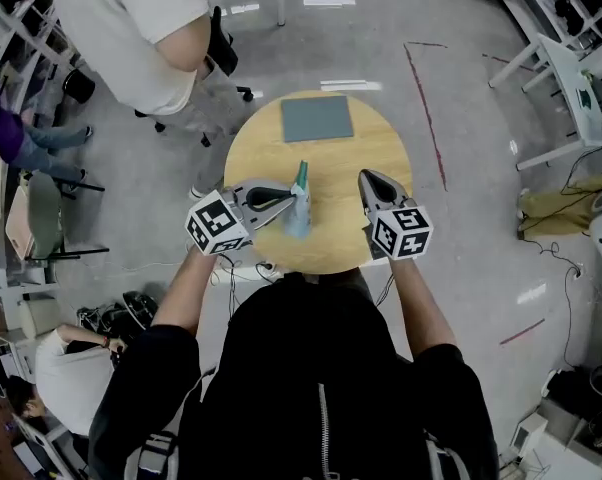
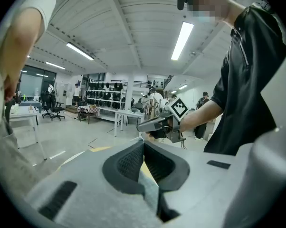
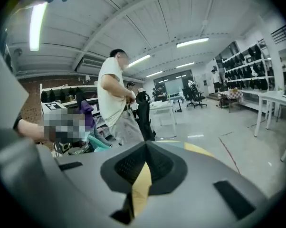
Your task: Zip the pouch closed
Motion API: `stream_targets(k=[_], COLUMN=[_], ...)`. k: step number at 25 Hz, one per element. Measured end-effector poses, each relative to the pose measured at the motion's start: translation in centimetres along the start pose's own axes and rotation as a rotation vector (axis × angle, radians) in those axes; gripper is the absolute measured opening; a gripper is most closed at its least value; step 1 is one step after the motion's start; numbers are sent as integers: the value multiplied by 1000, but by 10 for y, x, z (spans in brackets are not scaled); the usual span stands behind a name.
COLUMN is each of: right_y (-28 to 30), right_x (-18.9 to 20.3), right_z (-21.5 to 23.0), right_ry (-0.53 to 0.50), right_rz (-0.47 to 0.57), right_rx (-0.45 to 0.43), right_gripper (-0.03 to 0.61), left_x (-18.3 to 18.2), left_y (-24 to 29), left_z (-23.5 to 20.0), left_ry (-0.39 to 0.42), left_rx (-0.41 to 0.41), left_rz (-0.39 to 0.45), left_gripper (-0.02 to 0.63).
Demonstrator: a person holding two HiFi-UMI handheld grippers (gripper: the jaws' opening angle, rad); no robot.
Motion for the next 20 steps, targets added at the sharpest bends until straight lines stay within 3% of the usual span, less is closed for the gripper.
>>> stream_targets(k=[7, 20], right_y=[-5, -6], right_x=[-9, -10], right_z=[-8, -11], right_ry=[-43, -33], right_rz=[49, 70], right_rx=[6, 19], right_gripper=[2, 2], left_x=[-3, 0], left_y=[3, -1], left_z=[-2, -2], left_ry=[21, 1], left_rx=[-2, -25], left_rz=[-5, 15], left_gripper=[6, 6])
Point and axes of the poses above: the fingertips, and each gripper's own axes: y forward along the fingers, z to its right, x out of its underside, the point moved 3 cm from there along -y, backward along the fingers, and after that the axes turned 6 degrees about y, right-handed, at the moved point
